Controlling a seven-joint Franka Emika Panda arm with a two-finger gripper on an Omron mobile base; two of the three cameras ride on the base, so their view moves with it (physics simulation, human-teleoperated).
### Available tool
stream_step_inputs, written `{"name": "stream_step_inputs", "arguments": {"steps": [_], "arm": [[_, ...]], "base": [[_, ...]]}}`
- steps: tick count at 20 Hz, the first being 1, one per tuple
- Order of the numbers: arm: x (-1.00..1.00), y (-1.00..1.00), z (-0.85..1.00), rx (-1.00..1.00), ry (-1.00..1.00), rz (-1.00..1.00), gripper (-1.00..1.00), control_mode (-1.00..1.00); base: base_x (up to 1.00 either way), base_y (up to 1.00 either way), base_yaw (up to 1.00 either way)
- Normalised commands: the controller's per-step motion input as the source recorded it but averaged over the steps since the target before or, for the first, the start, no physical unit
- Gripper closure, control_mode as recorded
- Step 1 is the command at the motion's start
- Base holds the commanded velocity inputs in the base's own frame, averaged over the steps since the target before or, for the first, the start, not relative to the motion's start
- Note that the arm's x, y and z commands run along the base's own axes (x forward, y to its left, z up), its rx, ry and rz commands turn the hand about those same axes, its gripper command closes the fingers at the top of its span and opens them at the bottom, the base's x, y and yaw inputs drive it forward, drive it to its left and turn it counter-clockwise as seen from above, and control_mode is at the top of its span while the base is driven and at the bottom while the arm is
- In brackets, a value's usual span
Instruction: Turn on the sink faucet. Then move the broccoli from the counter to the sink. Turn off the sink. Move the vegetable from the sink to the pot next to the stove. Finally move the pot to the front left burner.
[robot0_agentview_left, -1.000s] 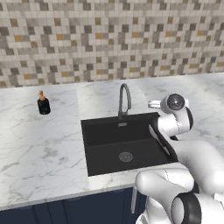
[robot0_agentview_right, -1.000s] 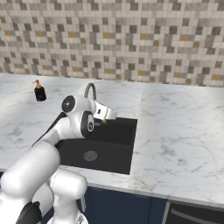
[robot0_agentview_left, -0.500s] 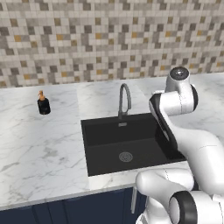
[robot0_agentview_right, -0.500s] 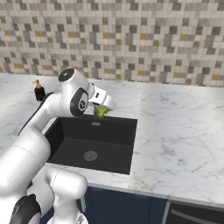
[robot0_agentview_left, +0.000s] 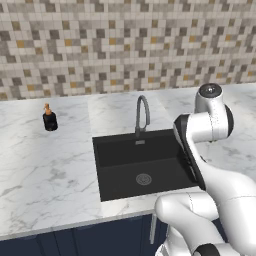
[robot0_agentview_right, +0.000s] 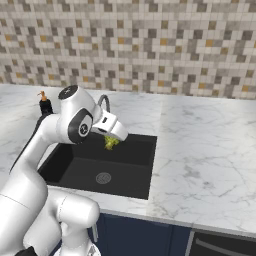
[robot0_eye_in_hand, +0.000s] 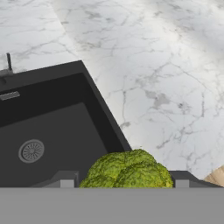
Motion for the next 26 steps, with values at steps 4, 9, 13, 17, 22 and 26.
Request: {"name": "stream_step_inputs", "arguments": {"steps": [4,9,13,17,22,26], "arm": [[-0.06,-0.15,0.00,0.03,0.00,0.00,1.00,-1.00],[0.00,-0.01,0.00,0.01,0.00,0.00,1.00,-1.00],[0.00,0.00,0.00,0.00,0.00,0.00,1.00,-1.00],[-0.13,-0.04,0.00,0.00,0.00,-0.03,1.00,1.00],[0.00,0.00,0.00,0.00,0.00,0.00,1.00,1.00],[0.00,0.00,0.00,0.00,0.00,0.00,1.00,1.00]], "base": [[0.00,0.00,0.00],[0.00,0.00,0.00],[0.00,0.00,0.00],[-0.07,-0.08,-0.04],[-0.18,-0.35,-0.20],[-0.08,-0.30,-0.28]]}}
